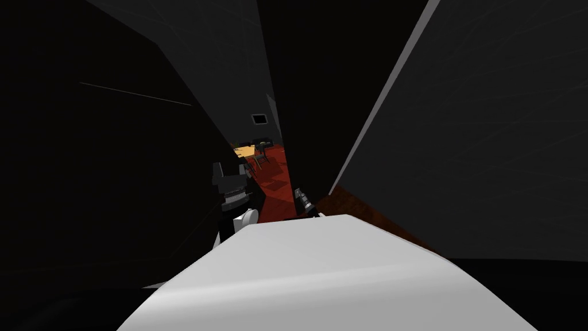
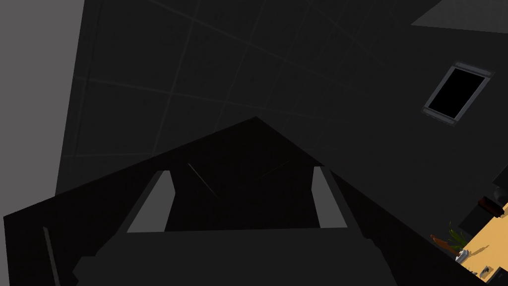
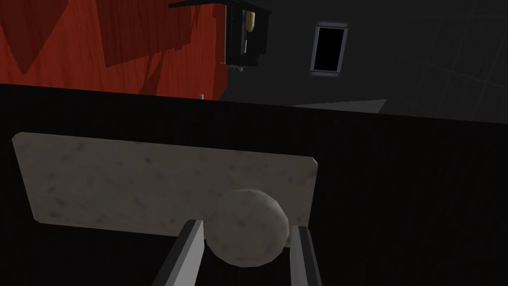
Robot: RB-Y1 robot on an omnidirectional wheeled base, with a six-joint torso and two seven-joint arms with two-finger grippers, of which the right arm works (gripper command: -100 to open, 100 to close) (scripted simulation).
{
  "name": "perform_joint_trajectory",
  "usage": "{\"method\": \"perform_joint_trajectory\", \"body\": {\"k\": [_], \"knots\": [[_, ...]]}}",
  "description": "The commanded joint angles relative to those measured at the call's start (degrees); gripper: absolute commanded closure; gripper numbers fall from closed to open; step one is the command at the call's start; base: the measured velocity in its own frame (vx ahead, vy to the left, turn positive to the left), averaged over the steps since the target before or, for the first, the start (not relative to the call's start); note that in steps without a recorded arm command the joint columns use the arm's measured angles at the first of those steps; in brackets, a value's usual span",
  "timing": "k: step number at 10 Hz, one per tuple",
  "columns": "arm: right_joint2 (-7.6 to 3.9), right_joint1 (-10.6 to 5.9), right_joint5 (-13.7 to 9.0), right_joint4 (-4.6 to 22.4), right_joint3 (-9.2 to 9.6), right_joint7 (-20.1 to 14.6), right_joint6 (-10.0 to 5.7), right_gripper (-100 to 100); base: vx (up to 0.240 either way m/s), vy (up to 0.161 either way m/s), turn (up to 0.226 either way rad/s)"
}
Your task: Push the door open
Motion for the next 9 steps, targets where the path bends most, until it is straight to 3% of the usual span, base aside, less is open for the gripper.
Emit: {"method": "perform_joint_trajectory", "body": {"k": [1,5,6,9], "knots": [[-0.85,-0.49,-0.6,-0.6,-1.43,0.2,0.15,100,0.152,0.131,-0.031],[-1.65,-0.93,-1.4,-0.2,-3.43,0.5,0.18,100,0.154,0.128,-0.066],[-2.25,0.11,-1.4,-2.2,-2.78,0.3,1.09,-100,-0.067,0.015,-0.045],[-2.19,0.57,-1.5,-2.8,-2.53,0.1,1.2,-100,-0.193,-0.028,-0.031]]}}
